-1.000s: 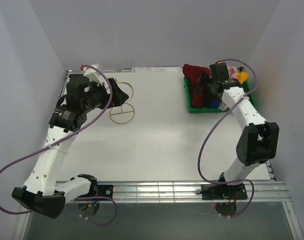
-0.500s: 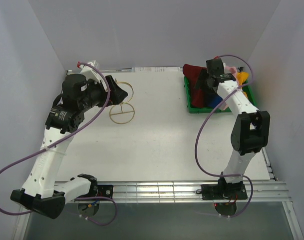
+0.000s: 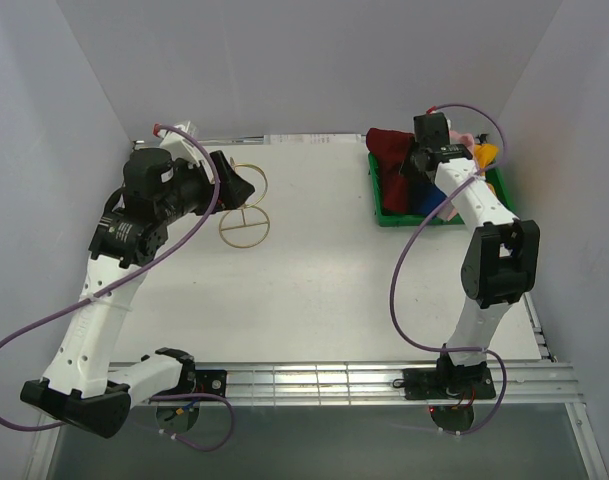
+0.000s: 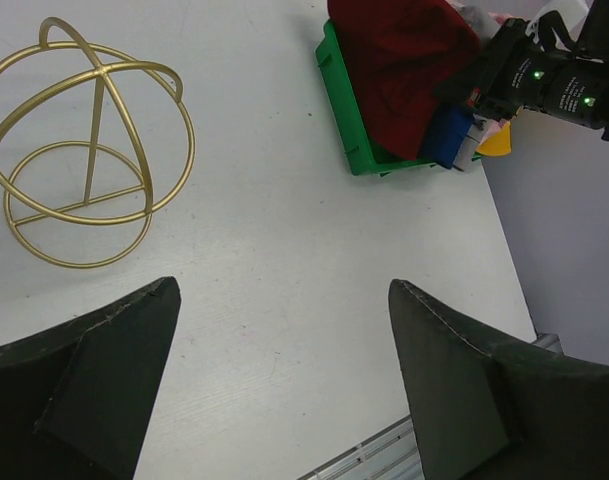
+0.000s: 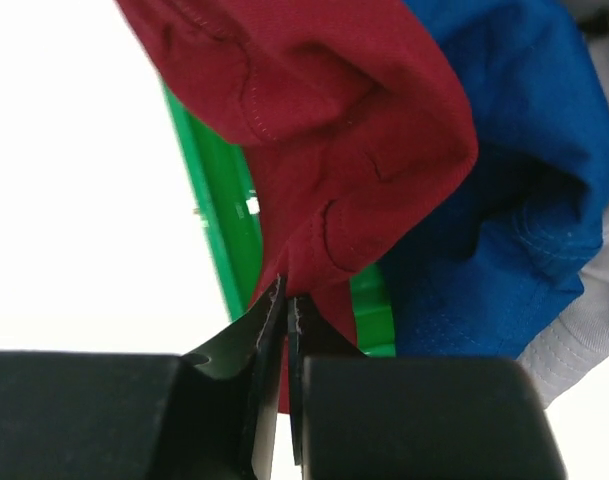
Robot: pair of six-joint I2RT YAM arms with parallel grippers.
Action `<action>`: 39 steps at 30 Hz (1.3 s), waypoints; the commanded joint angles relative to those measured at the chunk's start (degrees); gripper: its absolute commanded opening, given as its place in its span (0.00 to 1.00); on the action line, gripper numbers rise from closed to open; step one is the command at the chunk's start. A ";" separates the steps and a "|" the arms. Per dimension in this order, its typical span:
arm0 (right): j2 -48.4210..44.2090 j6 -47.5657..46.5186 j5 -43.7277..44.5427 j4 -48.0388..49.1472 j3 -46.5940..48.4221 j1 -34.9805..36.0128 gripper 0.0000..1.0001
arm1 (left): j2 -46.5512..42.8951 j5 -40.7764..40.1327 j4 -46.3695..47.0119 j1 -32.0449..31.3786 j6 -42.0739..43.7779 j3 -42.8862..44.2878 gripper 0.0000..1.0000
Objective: Stack the hats
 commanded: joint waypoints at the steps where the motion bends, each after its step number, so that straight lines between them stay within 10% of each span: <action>1: -4.81 -3.29 -4.67 1.02 7.39 -0.20 0.08 | -0.23 -1.02 -0.04 0.00 0.36 2.49 0.95; 22: -15.97 -1.63 -9.44 11.82 15.23 12.01 0.08 | 1.62 -3.39 0.93 0.00 -0.87 7.76 0.93; 39: 2.64 -5.05 3.40 24.13 34.63 33.90 0.08 | -9.72 -10.87 3.12 0.00 -7.64 8.12 0.83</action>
